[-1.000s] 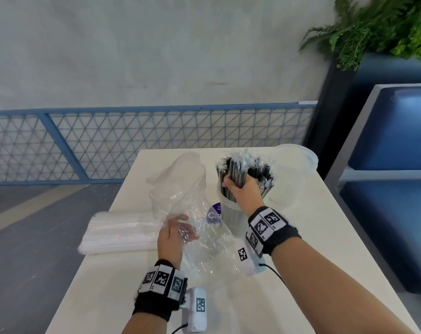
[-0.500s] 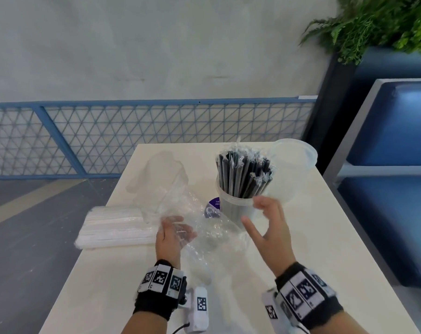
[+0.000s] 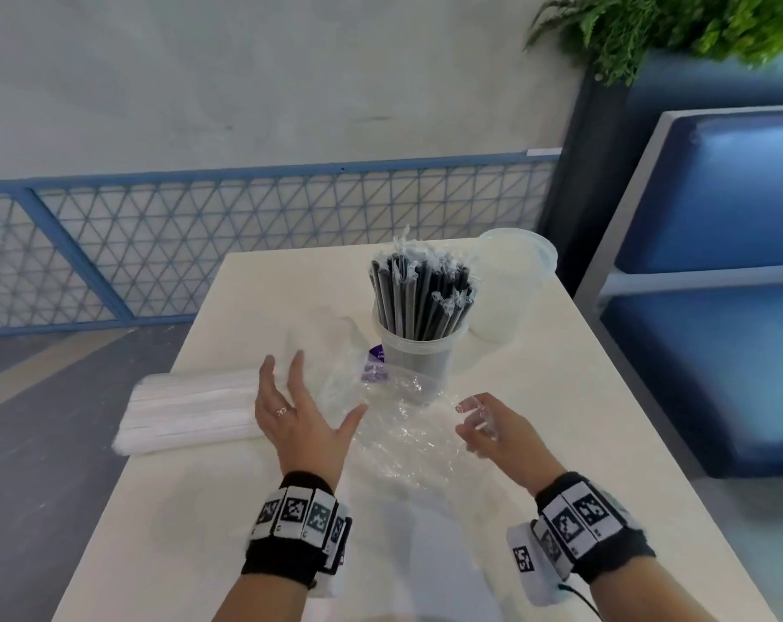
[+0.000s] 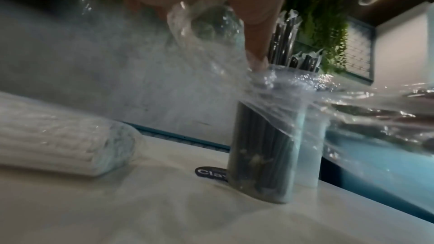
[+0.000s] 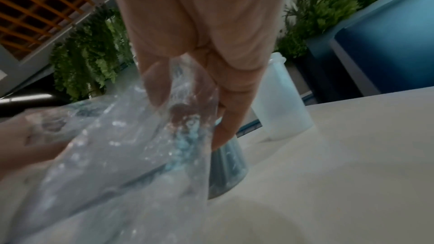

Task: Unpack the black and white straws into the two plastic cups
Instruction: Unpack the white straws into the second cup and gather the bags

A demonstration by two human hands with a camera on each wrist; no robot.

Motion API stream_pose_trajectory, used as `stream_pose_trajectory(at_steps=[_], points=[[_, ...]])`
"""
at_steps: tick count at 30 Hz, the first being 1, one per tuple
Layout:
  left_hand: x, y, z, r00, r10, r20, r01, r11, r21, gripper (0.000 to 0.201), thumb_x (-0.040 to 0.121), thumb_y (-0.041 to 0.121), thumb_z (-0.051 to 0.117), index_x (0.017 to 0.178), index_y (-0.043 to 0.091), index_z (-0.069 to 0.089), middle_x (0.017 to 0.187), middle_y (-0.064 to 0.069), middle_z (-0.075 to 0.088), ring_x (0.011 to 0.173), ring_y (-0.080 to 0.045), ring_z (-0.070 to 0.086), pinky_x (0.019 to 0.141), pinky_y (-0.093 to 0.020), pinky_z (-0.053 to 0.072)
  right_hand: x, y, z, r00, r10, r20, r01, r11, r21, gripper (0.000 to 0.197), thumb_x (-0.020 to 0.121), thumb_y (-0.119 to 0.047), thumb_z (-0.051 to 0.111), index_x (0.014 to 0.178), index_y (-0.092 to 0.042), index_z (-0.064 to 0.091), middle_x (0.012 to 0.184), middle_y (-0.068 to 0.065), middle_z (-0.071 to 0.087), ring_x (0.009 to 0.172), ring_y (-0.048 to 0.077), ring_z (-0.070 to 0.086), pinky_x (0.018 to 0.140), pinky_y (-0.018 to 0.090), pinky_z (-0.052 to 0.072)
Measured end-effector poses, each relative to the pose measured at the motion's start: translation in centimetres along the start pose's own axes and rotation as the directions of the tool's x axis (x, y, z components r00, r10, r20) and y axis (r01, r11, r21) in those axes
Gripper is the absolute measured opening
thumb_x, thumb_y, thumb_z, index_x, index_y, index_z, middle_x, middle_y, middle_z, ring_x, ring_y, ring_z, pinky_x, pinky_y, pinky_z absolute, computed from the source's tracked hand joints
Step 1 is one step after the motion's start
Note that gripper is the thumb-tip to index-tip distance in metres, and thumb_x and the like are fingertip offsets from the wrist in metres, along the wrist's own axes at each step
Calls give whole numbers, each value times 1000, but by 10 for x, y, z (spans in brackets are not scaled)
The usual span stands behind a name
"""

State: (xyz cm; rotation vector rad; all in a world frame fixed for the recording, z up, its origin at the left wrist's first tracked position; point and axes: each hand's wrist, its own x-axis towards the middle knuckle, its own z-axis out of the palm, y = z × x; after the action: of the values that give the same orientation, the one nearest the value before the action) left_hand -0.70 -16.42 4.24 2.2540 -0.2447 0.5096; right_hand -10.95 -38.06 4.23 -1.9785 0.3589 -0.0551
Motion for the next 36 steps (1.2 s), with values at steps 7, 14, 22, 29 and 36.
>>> stream_pose_trajectory(at_steps=[7,14,22,29,36], points=[[3,12,6,966,-102,237,61,983,172,40,78,62,51,74,24,61,73,7,65,94,-19,56,112,-52,5,-7,9,-31,996,63,65,-52,986,-158,16,87,-22,62,101,-22,54,75,-7,59,55,2,57,56,13,47],[4,-1,17,934,-246,259,251,968,14,39,93,38,46,63,15,53,54,-6,56,58,-29,56,61,-29,41,-1,31,-78,972,213,-95,-230,944,-236,10,86,-24,63,92,-20,57,82,-1,63,58,12,57,56,19,44],[-15,4,45,868,-319,379,394,909,-137,14,96,20,45,86,9,46,67,1,64,57,-20,54,57,-23,39,-2,21,-67,920,-181,-347,-75,788,-611,50,82,-29,65,128,-20,48,132,8,47,117,30,48,100,44,37],[-16,11,60,830,-164,532,261,959,-111,21,86,-2,52,85,17,59,79,2,62,57,-12,52,57,-13,42,9,54,-23,920,375,117,-82,474,-876,92,81,-71,38,143,-37,-21,152,2,-33,140,35,-27,112,62,0],[-2,51,53,856,-2,516,-141,961,238,43,89,17,54,130,15,43,131,-9,45,114,-25,51,100,-36,39,10,77,-22,798,602,34,-355,516,-780,113,67,-79,51,140,-39,-25,149,0,-39,136,47,-27,104,73,16]])
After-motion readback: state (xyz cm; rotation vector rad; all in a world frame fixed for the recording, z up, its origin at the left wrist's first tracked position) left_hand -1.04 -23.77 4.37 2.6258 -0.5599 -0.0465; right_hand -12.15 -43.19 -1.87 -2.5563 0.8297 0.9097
